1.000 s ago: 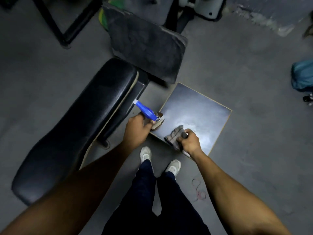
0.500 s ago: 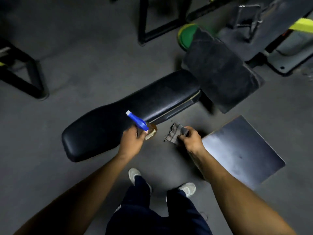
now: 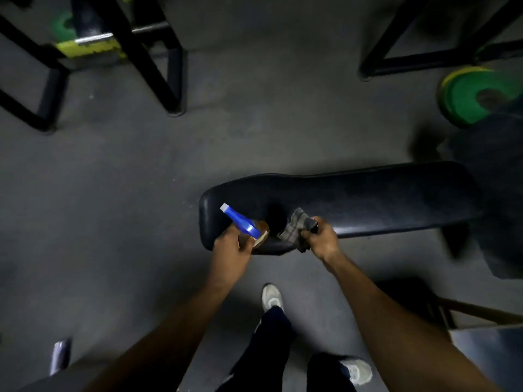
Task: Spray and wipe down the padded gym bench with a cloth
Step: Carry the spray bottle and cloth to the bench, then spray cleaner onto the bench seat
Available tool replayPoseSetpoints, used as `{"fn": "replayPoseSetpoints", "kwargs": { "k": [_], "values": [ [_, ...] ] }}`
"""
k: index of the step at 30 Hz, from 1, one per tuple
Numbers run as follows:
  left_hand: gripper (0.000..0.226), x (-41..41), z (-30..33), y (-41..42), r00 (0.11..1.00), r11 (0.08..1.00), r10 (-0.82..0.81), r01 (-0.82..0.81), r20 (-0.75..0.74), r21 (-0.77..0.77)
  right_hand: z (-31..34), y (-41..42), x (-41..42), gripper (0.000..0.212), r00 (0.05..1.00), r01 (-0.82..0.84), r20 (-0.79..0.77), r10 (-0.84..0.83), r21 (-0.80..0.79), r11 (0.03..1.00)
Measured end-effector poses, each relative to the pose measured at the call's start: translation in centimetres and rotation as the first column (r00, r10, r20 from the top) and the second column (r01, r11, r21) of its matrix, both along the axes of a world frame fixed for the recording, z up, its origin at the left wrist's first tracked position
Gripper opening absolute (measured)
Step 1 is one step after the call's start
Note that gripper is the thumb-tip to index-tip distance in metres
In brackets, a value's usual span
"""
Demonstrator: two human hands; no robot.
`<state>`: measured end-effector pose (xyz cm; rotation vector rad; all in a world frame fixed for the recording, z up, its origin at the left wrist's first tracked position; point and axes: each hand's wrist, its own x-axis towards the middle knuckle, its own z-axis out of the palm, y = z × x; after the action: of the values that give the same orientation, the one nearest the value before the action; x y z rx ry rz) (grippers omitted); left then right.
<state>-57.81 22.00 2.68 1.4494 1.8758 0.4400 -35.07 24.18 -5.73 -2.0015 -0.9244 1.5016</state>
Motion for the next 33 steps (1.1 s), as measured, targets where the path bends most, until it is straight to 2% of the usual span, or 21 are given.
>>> {"fn": "replayPoseSetpoints", "kwargs": {
  "k": [7,10,14,18,20,24,27,30,33],
  "values": [
    [0.020,-7.2,-1.2,2.1,0.990,0.989,0.143,-0.143,-0.003,-0.035,-4.9,7.3,-10.1,0.023,0.984,-0.139,-0.118,0.135,-0.028,0.990],
    [0.022,-9.6,-2.6,2.8,0.990,0.989,0.138,-0.139,-0.027,-0.041,-7.0,9.2,-12.7,0.028,0.976,-0.149,-0.163,0.142,-0.036,0.988],
    [0.026,-11.3,-4.0,3.4,0.994,0.995,0.096,-0.095,-0.045,0.010,-9.7,10.5,-13.7,0.029,0.977,-0.129,-0.186,0.107,-0.108,0.986],
    [0.029,-11.1,-4.0,3.9,0.997,0.997,0.083,-0.082,-0.008,0.013,-10.6,9.7,-12.1,0.046,0.984,-0.148,-0.128,0.123,-0.210,0.966],
    [0.028,-10.3,-3.4,4.3,0.997,0.997,0.081,-0.081,0.005,0.003,-9.7,8.6,-10.6,0.049,0.984,-0.170,-0.091,0.154,-0.211,0.963],
    [0.019,-7.6,-1.8,5.3,0.998,0.997,0.045,-0.043,0.039,-0.058,-5.2,6.7,-6.8,0.044,0.982,-0.180,-0.082,0.171,-0.116,0.977],
    [0.027,-4.5,-0.6,5.8,0.998,0.999,-0.020,0.022,0.064,-0.028,-0.8,5.9,-3.8,0.044,0.965,-0.216,-0.152,0.214,0.006,0.976],
    [0.033,-0.5,0.7,6.3,0.990,0.990,-0.126,0.129,0.062,-0.049,3.4,5.3,-0.8,0.048,0.935,-0.280,-0.178,0.308,0.169,0.945],
    [0.033,4.4,2.3,6.6,0.967,0.967,-0.249,0.251,0.064,-0.036,7.3,4.6,2.6,0.058,0.913,-0.335,-0.138,0.385,0.288,0.897]
  ]
}}
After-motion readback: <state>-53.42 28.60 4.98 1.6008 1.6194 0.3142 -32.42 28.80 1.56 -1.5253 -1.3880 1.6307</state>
